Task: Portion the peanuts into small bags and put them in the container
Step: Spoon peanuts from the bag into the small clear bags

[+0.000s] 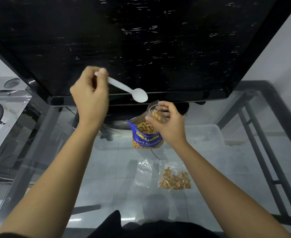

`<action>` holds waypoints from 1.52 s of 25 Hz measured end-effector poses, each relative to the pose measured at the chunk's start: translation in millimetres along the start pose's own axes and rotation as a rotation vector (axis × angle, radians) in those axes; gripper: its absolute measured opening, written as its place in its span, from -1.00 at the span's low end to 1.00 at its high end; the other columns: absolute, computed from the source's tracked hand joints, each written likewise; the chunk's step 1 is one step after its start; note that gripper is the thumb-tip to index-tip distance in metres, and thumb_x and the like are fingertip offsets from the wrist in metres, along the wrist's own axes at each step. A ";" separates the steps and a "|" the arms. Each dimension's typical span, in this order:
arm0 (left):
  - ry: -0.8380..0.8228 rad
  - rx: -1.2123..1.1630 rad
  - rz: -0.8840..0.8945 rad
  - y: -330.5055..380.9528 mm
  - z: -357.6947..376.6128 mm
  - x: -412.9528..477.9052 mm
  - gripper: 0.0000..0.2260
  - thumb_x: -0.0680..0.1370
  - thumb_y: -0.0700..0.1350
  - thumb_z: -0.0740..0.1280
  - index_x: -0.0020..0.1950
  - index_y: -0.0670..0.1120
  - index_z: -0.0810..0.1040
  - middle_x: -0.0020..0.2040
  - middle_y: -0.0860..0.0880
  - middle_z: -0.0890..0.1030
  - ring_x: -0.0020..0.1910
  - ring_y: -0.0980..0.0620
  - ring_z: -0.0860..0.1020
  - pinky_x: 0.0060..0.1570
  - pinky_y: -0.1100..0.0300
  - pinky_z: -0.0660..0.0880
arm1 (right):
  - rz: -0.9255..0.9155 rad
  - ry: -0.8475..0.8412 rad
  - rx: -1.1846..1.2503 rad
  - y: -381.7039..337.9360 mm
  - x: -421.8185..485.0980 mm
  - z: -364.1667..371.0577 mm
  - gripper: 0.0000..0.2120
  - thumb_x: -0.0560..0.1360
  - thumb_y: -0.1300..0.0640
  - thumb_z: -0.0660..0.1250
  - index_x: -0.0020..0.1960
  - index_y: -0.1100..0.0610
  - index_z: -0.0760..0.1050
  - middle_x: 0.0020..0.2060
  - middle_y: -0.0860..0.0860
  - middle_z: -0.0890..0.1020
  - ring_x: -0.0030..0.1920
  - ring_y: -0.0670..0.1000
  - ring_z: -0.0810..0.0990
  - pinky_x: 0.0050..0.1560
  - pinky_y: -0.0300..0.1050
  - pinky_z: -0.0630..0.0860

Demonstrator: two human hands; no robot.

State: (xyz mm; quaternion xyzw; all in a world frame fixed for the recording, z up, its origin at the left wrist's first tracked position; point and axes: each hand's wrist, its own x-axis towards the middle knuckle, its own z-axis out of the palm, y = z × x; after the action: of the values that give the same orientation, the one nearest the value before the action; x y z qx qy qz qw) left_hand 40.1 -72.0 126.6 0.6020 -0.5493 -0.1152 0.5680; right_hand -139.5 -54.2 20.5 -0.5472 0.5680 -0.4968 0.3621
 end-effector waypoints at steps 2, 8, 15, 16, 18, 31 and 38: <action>-0.023 -0.024 -0.186 -24.3 10.7 -4.8 -0.83 0.54 0.00 0.23 -0.22 0.02 0.52 -0.40 0.00 0.53 -0.34 0.02 0.51 -0.24 0.06 0.48 | 0.003 0.021 -0.014 2.0 -1.1 -5.7 -0.53 0.29 0.00 0.54 0.13 -0.03 0.44 -0.01 -0.13 0.61 -0.01 -0.17 0.59 -0.03 -0.29 0.55; -0.435 0.229 -0.405 -75.1 43.8 -55.3 -0.76 0.54 -0.07 0.30 0.13 -0.17 0.58 -0.19 -0.09 0.61 -0.28 0.13 0.49 -0.28 0.54 0.35 | 0.019 0.050 -0.052 12.1 -16.6 -33.9 -0.69 0.29 0.00 0.54 -0.13 -0.04 0.42 -0.21 -0.04 0.67 -0.24 -0.09 0.67 -0.33 -0.24 0.57; -0.352 0.210 0.052 -45.4 62.2 -129.7 -0.77 0.52 -0.18 0.25 0.14 -0.22 0.53 -0.01 -0.18 0.55 -0.12 -0.06 0.52 -0.10 0.08 0.49 | 0.221 0.089 -0.124 61.7 -67.5 -94.5 -0.66 0.26 -0.01 0.56 -0.17 0.07 0.44 -0.27 -0.03 0.66 -0.31 -0.13 0.66 -0.21 -0.06 0.63; -0.520 0.175 0.040 -44.0 70.1 -151.1 -0.79 0.49 -0.21 0.25 0.08 -0.20 0.57 -0.06 -0.15 0.60 -0.17 -0.05 0.55 -0.13 0.08 0.52 | 0.264 0.112 -0.123 69.9 -72.7 -101.6 -0.65 0.26 -0.02 0.56 -0.18 0.08 0.44 -0.29 -0.04 0.65 -0.32 -0.12 0.65 -0.18 -0.03 0.62; -0.929 0.079 -0.259 -44.6 87.8 -189.4 -0.70 0.48 -0.21 0.33 0.21 -0.14 0.53 0.04 -0.07 0.61 -0.07 -0.01 0.60 -0.05 0.16 0.54 | 0.363 0.158 -0.093 87.0 -79.3 -113.1 -0.65 0.26 -0.03 0.56 -0.19 0.10 0.44 -0.30 -0.04 0.62 -0.33 -0.07 0.64 -0.12 0.04 0.61; -1.151 0.060 -0.835 -34.4 138.9 -273.5 -0.86 0.52 -0.19 0.28 -0.18 -0.17 0.59 -0.27 -0.09 0.60 -0.34 0.10 0.56 -0.23 0.26 0.53 | 0.752 -0.012 0.004 147.2 -97.3 -144.4 -0.85 0.50 0.13 0.34 0.03 0.18 0.54 -0.03 0.12 0.63 -0.08 0.03 0.62 -0.11 -0.18 0.58; -1.012 0.388 -0.458 -25.2 148.0 -291.4 -0.83 0.53 -0.11 0.33 -0.03 -0.17 0.40 -0.21 -0.16 0.64 -0.27 -0.07 0.65 -0.29 0.10 0.58 | 0.508 -0.001 -0.462 157.0 -89.7 -132.0 -0.88 0.44 0.17 0.40 -0.08 0.20 0.65 -0.13 0.09 0.70 -0.08 0.07 0.64 -0.02 -0.17 0.50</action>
State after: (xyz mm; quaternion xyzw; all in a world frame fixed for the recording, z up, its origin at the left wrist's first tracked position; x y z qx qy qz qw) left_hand -167.2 70.1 -83.7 0.6683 -0.6191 -0.4054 0.0751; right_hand -294.2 41.5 -110.0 -0.4559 0.7835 -0.2487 0.3411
